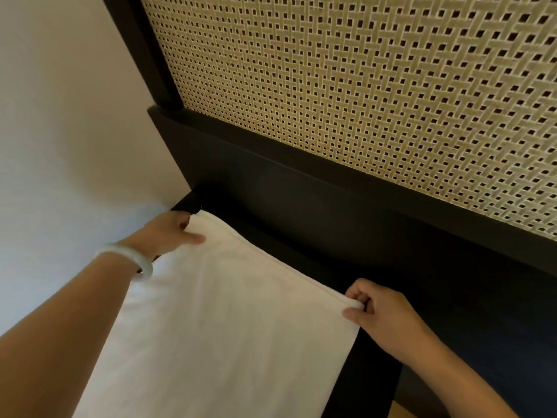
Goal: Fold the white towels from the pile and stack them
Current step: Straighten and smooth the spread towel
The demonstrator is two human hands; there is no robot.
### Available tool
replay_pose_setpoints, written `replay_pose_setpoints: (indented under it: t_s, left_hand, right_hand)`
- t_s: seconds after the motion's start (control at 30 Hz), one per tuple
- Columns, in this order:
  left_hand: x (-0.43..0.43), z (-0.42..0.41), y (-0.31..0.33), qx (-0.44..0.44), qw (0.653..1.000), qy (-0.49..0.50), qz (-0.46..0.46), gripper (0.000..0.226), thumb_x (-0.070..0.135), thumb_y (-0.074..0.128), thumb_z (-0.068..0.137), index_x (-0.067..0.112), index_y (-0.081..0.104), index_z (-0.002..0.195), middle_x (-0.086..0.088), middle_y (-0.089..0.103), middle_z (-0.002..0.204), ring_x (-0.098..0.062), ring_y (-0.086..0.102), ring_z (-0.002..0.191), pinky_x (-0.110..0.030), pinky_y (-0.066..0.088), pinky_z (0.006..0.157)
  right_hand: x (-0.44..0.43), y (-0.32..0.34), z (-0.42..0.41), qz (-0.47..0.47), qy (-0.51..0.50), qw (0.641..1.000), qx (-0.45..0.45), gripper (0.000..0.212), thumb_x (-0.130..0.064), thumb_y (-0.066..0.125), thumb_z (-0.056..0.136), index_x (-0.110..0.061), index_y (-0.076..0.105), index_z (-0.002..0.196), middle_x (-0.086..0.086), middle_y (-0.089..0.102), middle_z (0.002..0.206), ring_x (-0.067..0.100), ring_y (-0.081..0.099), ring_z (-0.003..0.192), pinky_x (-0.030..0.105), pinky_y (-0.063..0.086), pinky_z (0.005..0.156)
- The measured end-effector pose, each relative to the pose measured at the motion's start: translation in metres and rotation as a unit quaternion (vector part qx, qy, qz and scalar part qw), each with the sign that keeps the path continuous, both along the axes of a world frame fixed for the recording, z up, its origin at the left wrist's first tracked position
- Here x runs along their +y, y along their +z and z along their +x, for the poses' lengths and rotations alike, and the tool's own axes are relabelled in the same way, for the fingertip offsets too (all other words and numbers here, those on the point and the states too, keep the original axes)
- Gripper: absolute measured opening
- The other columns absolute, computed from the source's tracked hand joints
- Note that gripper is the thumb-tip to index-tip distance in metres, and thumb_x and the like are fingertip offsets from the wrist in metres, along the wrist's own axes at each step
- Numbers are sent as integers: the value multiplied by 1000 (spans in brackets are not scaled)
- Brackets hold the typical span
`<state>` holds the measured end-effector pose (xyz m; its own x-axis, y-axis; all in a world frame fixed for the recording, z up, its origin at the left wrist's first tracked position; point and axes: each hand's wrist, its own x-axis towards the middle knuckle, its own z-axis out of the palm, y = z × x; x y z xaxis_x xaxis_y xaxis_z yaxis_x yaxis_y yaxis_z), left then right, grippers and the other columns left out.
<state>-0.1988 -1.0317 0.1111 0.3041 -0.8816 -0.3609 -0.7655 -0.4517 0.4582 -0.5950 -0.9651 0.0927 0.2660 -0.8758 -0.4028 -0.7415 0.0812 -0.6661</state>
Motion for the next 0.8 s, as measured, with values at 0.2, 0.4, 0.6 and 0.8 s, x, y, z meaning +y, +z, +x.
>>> replay_pose_setpoints:
  t_s: [0.2, 0.4, 0.6, 0.8]
  left_hand:
    - [4, 7, 0, 264, 962, 63, 26, 50, 30, 78, 80, 22, 60, 125, 4, 67, 119, -23, 67, 106, -44, 50, 98]
    - [0, 4, -14, 168, 980, 93, -57, 39, 29, 71, 89, 13, 60, 123, -8, 57, 129, -31, 52, 121, -46, 37, 110]
    - [-8, -3, -14, -27, 998, 22, -55, 24, 34, 67, 91, 13, 58, 98, -3, 55, 97, -25, 51, 90, -33, 35, 82]
    - [-13, -8, -7, -131, 988, -83, 7, 52, 35, 72, 86, 16, 57, 131, -9, 60, 120, -26, 58, 103, -31, 44, 86]
  right_hand:
    - [0, 1, -2, 14, -3, 1000, -10, 17, -24, 67, 92, -36, 56, 95, -15, 59, 99, 1, 58, 90, 13, 44, 70]
    - [-1, 0, -3, 24, -20, 999, -27, 14, -24, 69, 91, -32, 59, 97, -13, 60, 100, 3, 60, 93, 17, 48, 77]
    - [-1, 1, 0, 21, -31, 999, -26, 16, -24, 69, 90, -33, 59, 97, -14, 60, 100, 3, 59, 93, 21, 51, 82]
    - [0, 2, -1, 16, -27, 999, -25, 16, -25, 69, 91, -34, 58, 95, -13, 60, 99, 3, 58, 92, 21, 49, 80]
